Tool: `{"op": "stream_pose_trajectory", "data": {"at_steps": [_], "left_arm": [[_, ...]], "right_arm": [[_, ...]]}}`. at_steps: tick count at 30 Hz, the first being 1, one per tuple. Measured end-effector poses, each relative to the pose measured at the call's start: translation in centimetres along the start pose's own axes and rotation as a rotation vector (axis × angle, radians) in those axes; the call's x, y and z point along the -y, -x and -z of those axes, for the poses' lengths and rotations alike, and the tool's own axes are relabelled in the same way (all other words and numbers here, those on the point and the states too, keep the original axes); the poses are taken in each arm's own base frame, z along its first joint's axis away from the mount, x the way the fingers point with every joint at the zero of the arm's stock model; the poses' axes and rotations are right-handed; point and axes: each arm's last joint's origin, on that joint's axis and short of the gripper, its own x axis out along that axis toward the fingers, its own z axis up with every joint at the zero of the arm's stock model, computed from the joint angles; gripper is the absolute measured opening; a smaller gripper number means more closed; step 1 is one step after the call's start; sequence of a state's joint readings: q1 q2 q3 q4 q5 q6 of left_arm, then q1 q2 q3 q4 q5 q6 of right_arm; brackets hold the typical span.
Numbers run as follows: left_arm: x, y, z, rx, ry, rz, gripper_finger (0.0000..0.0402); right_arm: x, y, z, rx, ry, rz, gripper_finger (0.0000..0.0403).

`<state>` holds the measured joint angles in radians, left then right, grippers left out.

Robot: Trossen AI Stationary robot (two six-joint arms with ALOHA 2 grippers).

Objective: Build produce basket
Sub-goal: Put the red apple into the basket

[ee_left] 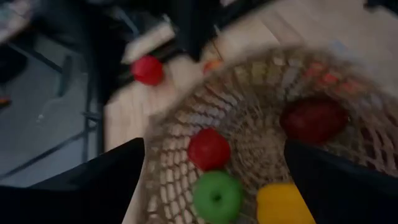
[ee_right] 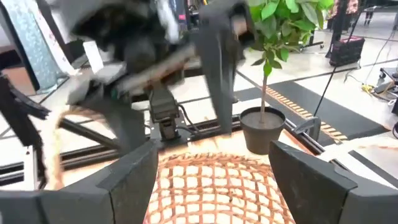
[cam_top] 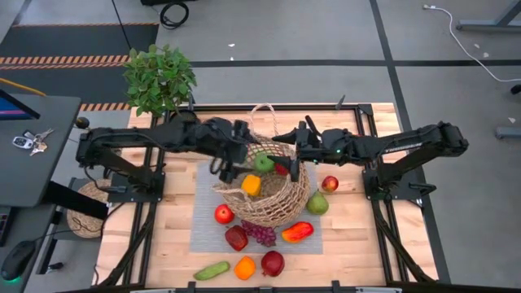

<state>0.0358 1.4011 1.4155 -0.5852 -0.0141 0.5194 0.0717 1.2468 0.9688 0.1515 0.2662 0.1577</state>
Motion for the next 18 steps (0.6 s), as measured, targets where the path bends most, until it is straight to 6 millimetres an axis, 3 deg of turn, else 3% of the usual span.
{"op": "stream_pose_trajectory", "data": {"at_steps": [9,14,18], "left_arm": [[0.0,7.5,-0.1,0.099,0.052,-0.026,0.0392],[1.7,8.7,2.0,0.116,0.111,-0.019,0.0392],[3.5,8.6,4.6,0.145,0.173,-0.109,0.0392]], "right_arm": [[-1.5,1.5,1.3,-0.202,0.002,-0.255,0.0309],[-3.2,1.9,2.0,-0.26,0.032,-0.478,0.0309],[-4.2,2.2,2.1,-0.265,0.013,-0.518,0.0309]]}}
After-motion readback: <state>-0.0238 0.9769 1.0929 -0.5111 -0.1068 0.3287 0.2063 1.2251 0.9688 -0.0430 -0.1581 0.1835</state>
